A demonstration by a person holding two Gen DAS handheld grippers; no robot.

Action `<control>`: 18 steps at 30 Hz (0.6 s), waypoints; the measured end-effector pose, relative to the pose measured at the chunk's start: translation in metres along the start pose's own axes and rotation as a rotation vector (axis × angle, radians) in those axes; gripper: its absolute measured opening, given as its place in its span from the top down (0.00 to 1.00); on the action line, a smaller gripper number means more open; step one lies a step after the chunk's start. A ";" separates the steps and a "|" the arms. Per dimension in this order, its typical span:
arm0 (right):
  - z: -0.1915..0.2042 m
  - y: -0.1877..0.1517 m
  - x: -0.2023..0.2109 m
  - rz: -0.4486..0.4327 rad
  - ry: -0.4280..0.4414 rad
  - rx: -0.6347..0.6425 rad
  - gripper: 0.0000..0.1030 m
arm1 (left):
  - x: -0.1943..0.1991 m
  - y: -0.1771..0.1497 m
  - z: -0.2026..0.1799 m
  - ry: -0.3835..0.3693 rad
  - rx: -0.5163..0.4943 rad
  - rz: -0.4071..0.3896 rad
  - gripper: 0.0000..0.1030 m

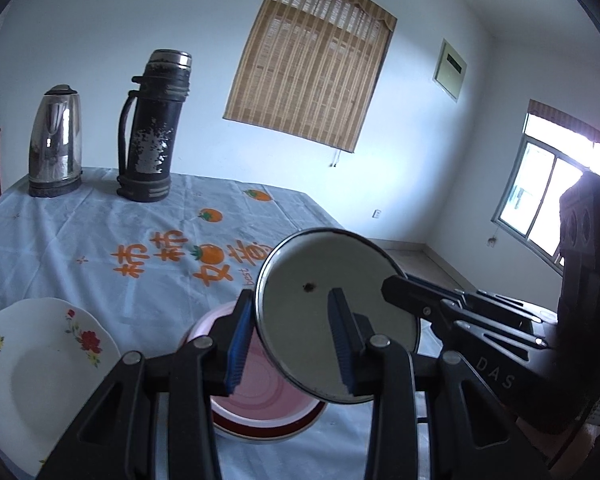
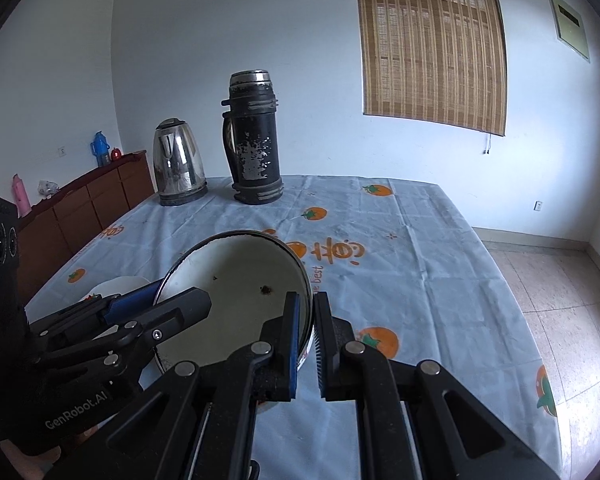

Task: Organize plates and bowls
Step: 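Lift the enamel bowl and carry it over the pink-and-steel bowls, then lower the enamel bowl into the pink bowl with the right tool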

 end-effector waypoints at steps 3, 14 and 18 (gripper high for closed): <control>0.008 0.003 -0.005 0.000 0.015 0.007 0.92 | 0.001 0.002 0.009 0.014 0.019 -0.004 0.66; 0.016 -0.003 -0.025 0.032 0.055 -0.002 0.92 | -0.006 -0.001 0.025 0.056 0.046 0.022 0.66; 0.018 -0.008 -0.031 0.054 0.055 0.003 0.92 | -0.008 -0.003 0.028 0.074 0.045 0.033 0.66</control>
Point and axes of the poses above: each gripper's, at about its wrist camera, not at the fingertips, and x roughly against the way its jaws point, z to its left, y to its top, the point moved 7 cm from there along -x, roughly the way its jaws point, and after that the axes turned 3 degrees about -y, right-handed, at the moved point
